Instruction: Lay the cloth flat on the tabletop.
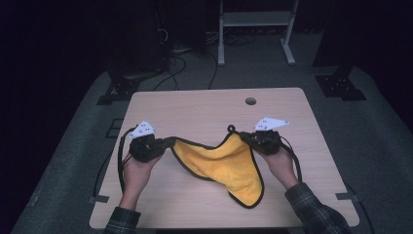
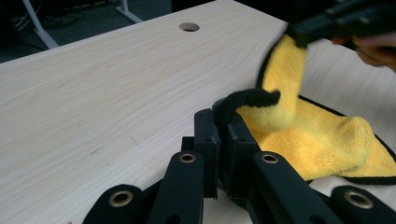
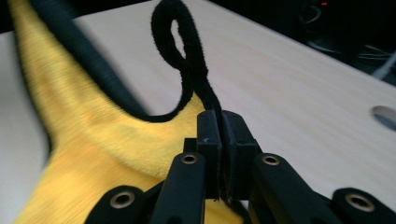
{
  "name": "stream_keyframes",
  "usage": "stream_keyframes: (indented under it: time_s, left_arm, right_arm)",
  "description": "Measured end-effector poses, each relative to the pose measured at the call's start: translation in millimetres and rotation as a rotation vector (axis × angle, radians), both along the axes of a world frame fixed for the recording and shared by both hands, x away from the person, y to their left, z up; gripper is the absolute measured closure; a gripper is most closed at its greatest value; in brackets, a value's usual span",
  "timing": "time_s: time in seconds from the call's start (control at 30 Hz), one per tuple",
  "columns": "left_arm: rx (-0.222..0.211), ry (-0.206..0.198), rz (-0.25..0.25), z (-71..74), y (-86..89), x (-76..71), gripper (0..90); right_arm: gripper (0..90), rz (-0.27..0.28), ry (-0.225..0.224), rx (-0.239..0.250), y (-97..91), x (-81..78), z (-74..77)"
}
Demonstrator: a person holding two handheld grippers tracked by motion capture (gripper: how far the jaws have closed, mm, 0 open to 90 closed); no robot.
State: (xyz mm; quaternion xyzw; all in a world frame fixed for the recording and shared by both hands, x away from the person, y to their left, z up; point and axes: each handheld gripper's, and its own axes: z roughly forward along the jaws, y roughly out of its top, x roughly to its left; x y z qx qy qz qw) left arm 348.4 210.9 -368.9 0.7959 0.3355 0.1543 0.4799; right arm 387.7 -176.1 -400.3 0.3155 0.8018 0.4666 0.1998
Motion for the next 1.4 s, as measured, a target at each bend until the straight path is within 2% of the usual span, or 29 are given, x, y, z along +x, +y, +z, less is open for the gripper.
stream_keyframes:
  time_s: [0.03, 0.13, 0.17, 0.2, 0.23, 0.27, 0.3, 0.33, 0.37, 0.4, 0.43, 0.5, 0.53, 0.6, 0.63, 0.67, 0.7, 0.77, 0.87, 0.93, 1.03, 1.1, 1.13, 1.2, 1.27, 1.3, 1.33, 1.37, 1.4]
  left_arm:
    - [-0.001, 0.004, 0.001, -1.0, -0.4, 0.0, 85.3]
    - [0.003, 0.009, -0.005, -3.0, -0.9, 0.7, 85.3]
    - [0.003, 0.009, -0.005, -3.0, -0.9, 0.7, 85.3]
    - [0.003, 0.011, -0.005, -4.0, -1.6, 1.0, 85.3]
    - [0.008, 0.014, -0.008, -5.0, -2.8, 1.2, 85.3]
    - [0.01, 0.015, -0.011, -5.2, -3.3, 1.2, 85.3]
    - [0.01, 0.015, -0.011, -5.2, -3.3, 1.2, 85.3]
    - [0.015, 0.017, -0.016, -6.0, -5.0, 0.9, 85.2]
    - [0.015, 0.017, -0.016, -6.0, -5.0, 0.9, 85.3]
    - [0.017, 0.017, -0.017, -6.5, -5.7, 0.9, 85.3]
    - [0.018, 0.019, -0.018, -7.0, -6.2, 1.2, 85.3]
    - [0.021, 0.021, -0.019, -7.9, -6.9, 1.6, 85.2]
    - [0.021, 0.021, -0.018, -8.1, -7.1, 1.5, 85.2]
    - [0.025, 0.017, -0.017, -7.1, -8.3, 0.4, 85.3]
    - [0.028, 0.016, -0.018, -6.7, -8.6, -0.1, 85.3]
    - [0.028, 0.016, -0.018, -6.7, -8.6, -0.1, 85.3]
    - [0.03, 0.017, -0.018, -6.4, -9.3, -0.5, 85.3]
    - [0.03, 0.017, -0.017, -6.6, -9.4, -0.6, 85.3]
    - [0.028, 0.017, -0.018, -7.3, -9.2, -0.7, 85.3]
    - [0.029, 0.018, -0.02, -7.6, -8.6, -0.5, 85.3]
    - [0.029, 0.018, -0.02, -7.5, -8.7, -0.6, 85.3]
    - [0.027, 0.017, -0.02, -7.3, -9.0, -0.8, 85.3]
    - [0.027, 0.018, -0.02, -7.3, -9.0, -0.7, 85.3]
    - [0.027, 0.018, -0.02, -7.3, -8.9, -0.7, 85.3]
    - [0.031, 0.017, -0.019, -6.4, -7.8, -0.9, 85.3]
    - [0.031, 0.017, -0.019, -6.4, -7.8, -0.9, 85.3]
    - [0.026, 0.017, -0.018, -6.0, -7.3, -1.2, 85.3]
    - [0.024, 0.016, -0.018, -5.7, -6.8, -1.2, 85.3]
    - [0.027, 0.013, -0.016, -4.2, -5.5, -1.5, 85.3]
  right_arm:
    - [85.6, -0.025, 0.001, 0.009, -1.4, 14.4, 0.2]
    - [85.9, -0.07, 0.002, 0.013, -1.3, 36.3, -1.3]
    - [85.9, -0.07, 0.002, 0.013, -1.3, 36.3, -1.3]
    - [84.7, -0.106, 0.011, 0.002, -0.6, 50.7, -3.6]
    - [80.7, -0.117, 0.02, -0.001, -0.4, 54.6, -5.0]
    - [70.1, -0.126, 0.031, 0.001, -0.6, 57.8, -7.1]
    - [70.1, -0.126, 0.031, 0.001, -0.6, 57.8, -7.1]
    - [60.8, -0.119, 0.061, 0.021, -2.2, 56.7, -8.8]
    - [60.8, -0.119, 0.061, 0.021, -2.2, 56.7, -8.8]
    - [59.2, -0.083, 0.058, 0.027, -2.8, 45.1, -9.8]
    - [59.2, -0.083, 0.058, 0.027, -2.8, 45.1, -9.8]
    - [57.4, 0.005, 0.081, 0.017, -1.1, 17.8, -15.8]
    - [57.4, 0.005, 0.081, 0.017, -1.1, 17.8, -15.8]
    - [54.3, 0.085, 0.1, -0.019, 3.0, -11.7, -21.7]
    - [54.1, 0.111, 0.1, -0.018, 3.2, -21.4, -22.8]
    - [54.1, 0.111, 0.1, -0.018, 3.2, -21.4, -22.8]
    - [52.9, 0.153, 0.109, -0.015, 3.4, -40.9, -25.3]
    - [52.8, 0.169, 0.114, -0.013, 3.7, -46.7, -26.1]
    - [51.7, 0.228, 0.133, -0.019, 7.7, -70.3, -31.1]
    - [50.6, 0.274, 0.143, -0.063, 15.3, -85.7, -39.8]
    - [50.6, 0.297, 0.155, -0.098, 22.7, -91.3, -47.4]
    - [50.9, 0.306, 0.142, -0.175, 35.3, -94.7, -56.1]
    - [53.5, 0.306, 0.141, -0.2, 39.3, -94.8, -58.9]
    - [69.1, 0.296, 0.12, -0.234, 43.8, -95.0, -61.4]
    - [81.0, 0.302, 0.116, -0.211, 42.0, -94.1, -56.8]
    - [81.0, 0.302, 0.116, -0.211, 42.0, -94.1, -56.8]
    - [83.7, 0.307, 0.116, -0.157, 36.0, -92.5, -47.4]
    - [83.7, 0.307, 0.116, -0.157, 36.0, -92.5, -47.4]
    - [84.0, 0.312, 0.122, -0.099, 27.6, -90.4, -37.2]
